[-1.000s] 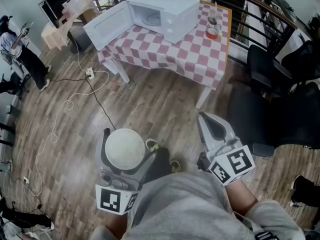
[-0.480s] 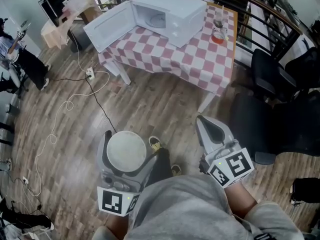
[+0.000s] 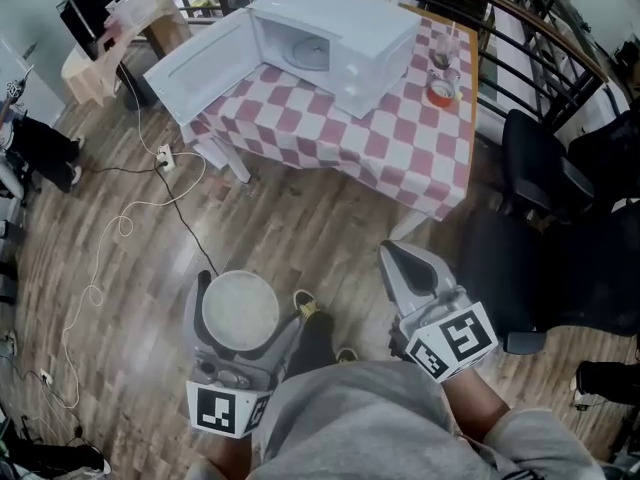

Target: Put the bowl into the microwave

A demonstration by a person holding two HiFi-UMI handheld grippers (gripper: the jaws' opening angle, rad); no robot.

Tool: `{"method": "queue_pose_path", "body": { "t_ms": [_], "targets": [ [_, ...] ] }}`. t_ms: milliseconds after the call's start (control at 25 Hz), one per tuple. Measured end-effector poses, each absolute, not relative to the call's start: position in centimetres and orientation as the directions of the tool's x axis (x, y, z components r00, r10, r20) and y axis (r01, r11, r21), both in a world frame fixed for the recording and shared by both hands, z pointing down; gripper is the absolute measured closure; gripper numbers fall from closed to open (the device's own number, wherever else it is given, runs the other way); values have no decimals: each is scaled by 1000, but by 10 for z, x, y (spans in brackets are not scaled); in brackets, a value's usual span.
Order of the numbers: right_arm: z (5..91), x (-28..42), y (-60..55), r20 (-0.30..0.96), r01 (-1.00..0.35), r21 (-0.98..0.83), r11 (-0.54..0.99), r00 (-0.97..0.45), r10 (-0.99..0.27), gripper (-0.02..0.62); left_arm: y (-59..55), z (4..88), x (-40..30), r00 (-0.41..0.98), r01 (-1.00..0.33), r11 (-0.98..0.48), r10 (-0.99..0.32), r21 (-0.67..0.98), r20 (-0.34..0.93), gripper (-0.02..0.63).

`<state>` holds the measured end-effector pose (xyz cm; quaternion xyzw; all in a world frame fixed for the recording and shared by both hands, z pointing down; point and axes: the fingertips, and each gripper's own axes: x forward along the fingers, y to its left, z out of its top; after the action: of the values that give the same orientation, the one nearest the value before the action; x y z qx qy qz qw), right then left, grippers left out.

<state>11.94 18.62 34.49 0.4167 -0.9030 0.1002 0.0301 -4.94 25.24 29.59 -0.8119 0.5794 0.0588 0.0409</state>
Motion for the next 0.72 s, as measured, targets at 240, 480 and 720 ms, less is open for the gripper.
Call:
{"method": "queue_pose_path", "body": {
  "t_ms": [240,480,720],
  "targets": [
    [342,97,129,142,-763,-161,627,-646,-750,598,192,290,-66,346,-938,-348,-929,-11,-134,64],
    [340,81,87,148,-780,-155,606,-625,-766,598,147,286,-85,374,-927,-375,-918,-18,-136,64],
    [340,66,58,163,-792,-155,590,-609,-776,598,114,289,-100,400,-915,-403,-907,-6,-134,64]
  ]
}}
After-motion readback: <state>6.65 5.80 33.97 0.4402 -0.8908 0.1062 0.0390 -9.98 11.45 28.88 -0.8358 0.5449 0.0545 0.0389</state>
